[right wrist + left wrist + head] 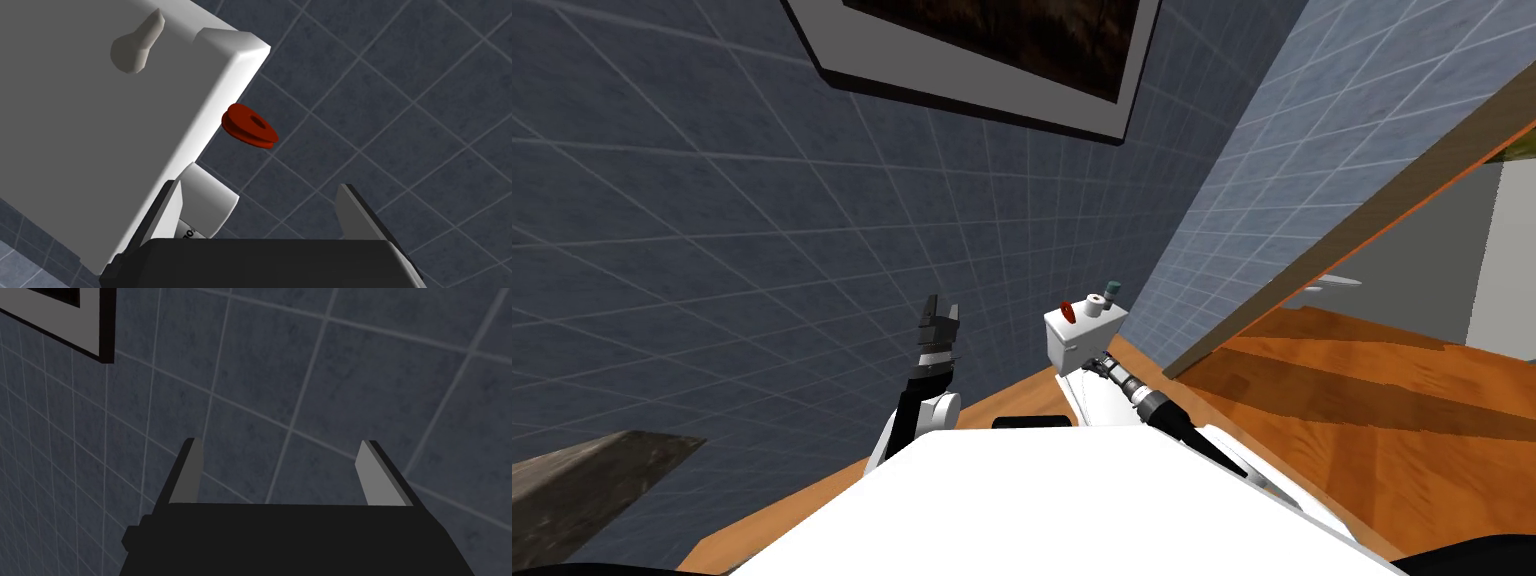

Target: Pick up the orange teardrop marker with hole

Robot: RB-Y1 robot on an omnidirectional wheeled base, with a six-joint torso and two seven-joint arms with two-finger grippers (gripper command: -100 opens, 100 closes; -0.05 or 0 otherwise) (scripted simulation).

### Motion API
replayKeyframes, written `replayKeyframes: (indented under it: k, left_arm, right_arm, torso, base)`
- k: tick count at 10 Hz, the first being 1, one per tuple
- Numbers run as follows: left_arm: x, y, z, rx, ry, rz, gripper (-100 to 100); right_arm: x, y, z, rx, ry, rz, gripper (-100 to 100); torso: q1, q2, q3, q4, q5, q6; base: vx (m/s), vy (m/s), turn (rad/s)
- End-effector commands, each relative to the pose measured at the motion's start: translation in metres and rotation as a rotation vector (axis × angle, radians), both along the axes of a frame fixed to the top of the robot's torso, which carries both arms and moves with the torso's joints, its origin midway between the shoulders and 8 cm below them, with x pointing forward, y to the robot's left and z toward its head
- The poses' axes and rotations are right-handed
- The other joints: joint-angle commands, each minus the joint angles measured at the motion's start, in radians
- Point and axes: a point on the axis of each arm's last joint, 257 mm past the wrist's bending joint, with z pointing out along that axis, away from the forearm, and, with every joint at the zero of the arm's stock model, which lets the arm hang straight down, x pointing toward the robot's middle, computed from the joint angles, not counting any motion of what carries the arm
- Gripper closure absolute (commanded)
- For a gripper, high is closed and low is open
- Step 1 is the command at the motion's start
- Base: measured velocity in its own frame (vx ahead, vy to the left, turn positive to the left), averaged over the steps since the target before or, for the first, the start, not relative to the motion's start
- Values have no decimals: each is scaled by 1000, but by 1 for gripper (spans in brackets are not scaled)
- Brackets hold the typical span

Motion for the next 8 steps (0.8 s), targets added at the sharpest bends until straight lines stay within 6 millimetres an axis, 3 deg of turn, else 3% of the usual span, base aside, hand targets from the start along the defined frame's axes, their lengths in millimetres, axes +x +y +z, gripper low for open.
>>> replayKeyframes:
  k: [1, 2, 5, 7, 8]
  left_arm:
    - [0, 0, 0, 0, 0, 0, 0]
    - [0, 0, 0, 0, 0, 0, 0]
    - [0, 0, 0, 0, 0, 0, 0]
    - [0, 0, 0, 0, 0, 0, 0]
    - [0, 0, 0, 0, 0, 0, 0]
  right_arm:
    - [0, -7, -9, -29, 24, 8, -100]
    - [-5, -18, -22, -73, 62, 17, -100]
    - [-11, -31, -33, -123, 98, 29, -100]
    - [-19, -57, -51, -208, 156, 42, -100]
    - [-19, -59, -51, -220, 158, 50, -100]
  torso:
    - [0, 0, 0, 0, 0, 0]
    - [0, 0, 0, 0, 0, 0]
    - [1, -1, -1, 0, 0, 0]
    - [1, -1, -1, 0, 0, 0]
    - [2, -2, -1, 0, 0, 0]
  base:
    - [7, 11, 72]
    - [10, 16, 170]
    - [16, 20, 79]
    - [27, 38, 166]
    - [35, 31, 83]
